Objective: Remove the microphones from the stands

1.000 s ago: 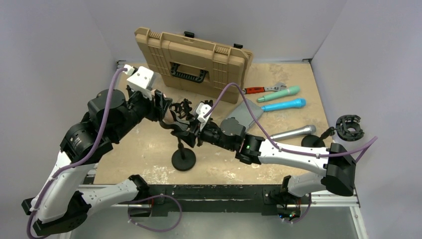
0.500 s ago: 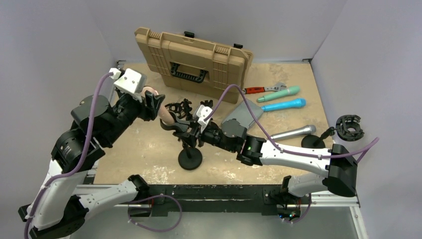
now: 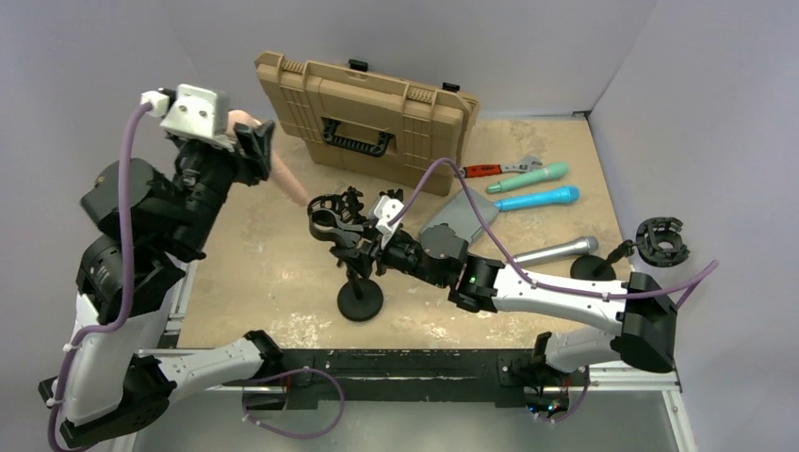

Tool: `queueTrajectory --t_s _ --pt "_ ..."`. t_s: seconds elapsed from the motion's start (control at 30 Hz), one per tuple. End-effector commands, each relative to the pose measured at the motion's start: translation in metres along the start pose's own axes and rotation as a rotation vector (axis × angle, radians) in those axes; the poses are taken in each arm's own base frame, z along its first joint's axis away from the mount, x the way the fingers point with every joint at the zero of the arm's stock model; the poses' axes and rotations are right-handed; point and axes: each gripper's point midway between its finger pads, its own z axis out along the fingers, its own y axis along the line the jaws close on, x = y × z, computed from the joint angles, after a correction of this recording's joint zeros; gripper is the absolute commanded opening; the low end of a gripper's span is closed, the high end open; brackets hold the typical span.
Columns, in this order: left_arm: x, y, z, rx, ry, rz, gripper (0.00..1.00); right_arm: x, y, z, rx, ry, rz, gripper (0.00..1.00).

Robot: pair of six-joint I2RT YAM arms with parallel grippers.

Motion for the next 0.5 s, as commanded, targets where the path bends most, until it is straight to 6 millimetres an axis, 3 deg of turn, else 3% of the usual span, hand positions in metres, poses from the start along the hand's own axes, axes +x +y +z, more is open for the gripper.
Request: queueTrajectory --t_s 0.0,0.13,0.27,0.37,0.47 --pt "-0.029 0.060 -0.021 -0.230 -0.044 0.174 0.00 0.005 -0.010 -0.010 0.042 0.021 -0.010 0.00" --pt "-0.021 0.071 -0.020 -0.313 -0.001 0.218 0.00 0.007 -0.011 -0.013 0.047 0.023 -0.010 0.00" --pt "0.005 0.080 -0.015 -0.395 0.088 0.263 0.00 0.009 -0.011 -0.015 0.048 0.024 -0.010 0.00" --pt "0.039 0.084 -0.006 -0.410 0.171 0.222 0.00 0.009 -0.014 -0.019 0.062 0.019 -0.013 0.00" --pt "0.091 0.094 0.008 -0.447 0.299 0.189 0.00 0.006 -0.018 -0.025 0.079 0.008 -0.017 0.00"
